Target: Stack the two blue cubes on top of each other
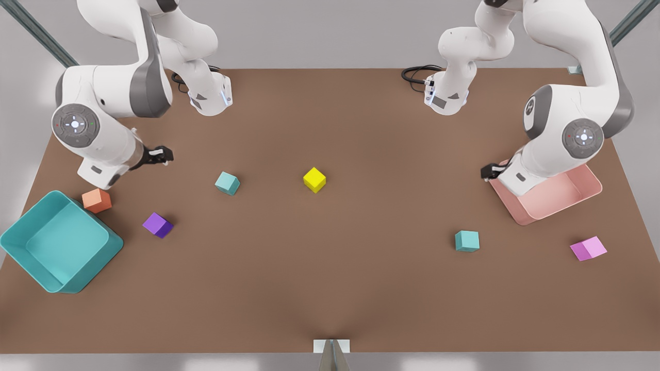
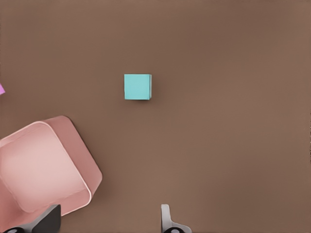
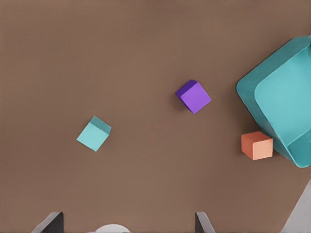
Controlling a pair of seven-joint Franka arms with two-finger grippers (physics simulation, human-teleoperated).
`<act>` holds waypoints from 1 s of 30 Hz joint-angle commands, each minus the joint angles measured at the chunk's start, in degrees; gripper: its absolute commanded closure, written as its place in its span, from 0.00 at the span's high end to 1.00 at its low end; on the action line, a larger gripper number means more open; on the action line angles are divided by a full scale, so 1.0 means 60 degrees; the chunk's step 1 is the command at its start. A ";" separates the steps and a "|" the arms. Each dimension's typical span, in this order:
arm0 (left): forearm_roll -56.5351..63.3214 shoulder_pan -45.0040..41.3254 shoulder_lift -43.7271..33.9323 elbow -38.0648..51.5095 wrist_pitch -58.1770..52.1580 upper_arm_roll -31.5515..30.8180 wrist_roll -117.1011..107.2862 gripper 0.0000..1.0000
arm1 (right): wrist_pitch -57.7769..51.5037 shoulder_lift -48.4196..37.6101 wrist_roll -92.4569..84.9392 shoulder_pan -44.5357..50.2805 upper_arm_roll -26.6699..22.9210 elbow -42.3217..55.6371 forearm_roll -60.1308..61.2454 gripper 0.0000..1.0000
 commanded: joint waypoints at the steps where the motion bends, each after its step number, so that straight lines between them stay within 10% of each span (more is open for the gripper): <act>1: -0.0007 -0.0026 -0.0008 0.0002 0.0983 -0.0007 -0.0193 1.00 | 0.1019 0.0002 -0.0261 0.0017 0.0008 -0.0007 -0.0032 1.00; 10: -0.0022 -0.0012 0.0079 0.0002 0.0983 0.0007 -0.0178 1.00 | 0.5251 -0.0876 0.3062 -0.0159 -0.0051 -0.6172 0.0524 1.00; 30: -0.0329 0.0105 0.0094 0.0075 0.0983 0.0022 -0.0164 1.00 | 1.0701 -0.0833 0.8821 0.0676 0.0052 -0.9807 0.2034 1.00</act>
